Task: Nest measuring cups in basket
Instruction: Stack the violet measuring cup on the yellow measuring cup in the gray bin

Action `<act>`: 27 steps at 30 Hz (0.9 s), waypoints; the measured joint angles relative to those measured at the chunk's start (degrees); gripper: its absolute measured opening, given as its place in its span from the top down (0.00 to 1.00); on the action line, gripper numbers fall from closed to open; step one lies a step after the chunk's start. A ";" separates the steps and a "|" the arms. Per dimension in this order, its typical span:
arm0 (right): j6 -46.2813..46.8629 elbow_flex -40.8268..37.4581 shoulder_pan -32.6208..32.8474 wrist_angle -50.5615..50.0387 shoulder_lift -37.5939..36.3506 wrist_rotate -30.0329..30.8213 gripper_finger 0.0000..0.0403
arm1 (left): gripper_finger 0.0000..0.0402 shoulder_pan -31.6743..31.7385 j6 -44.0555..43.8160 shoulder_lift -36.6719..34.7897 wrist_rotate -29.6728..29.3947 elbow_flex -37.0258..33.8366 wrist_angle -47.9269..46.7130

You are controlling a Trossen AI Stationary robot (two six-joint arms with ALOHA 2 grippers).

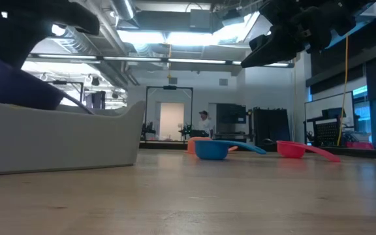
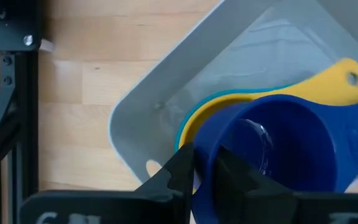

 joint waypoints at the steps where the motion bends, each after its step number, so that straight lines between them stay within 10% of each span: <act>1: 0.00 0.00 -0.01 0.00 0.00 0.00 0.81 | 0.89 0.14 0.39 0.00 -0.02 0.00 -0.02; 27: 0.07 0.00 0.00 0.00 0.00 0.00 0.81 | 0.66 0.32 5.53 -1.51 2.01 0.02 1.22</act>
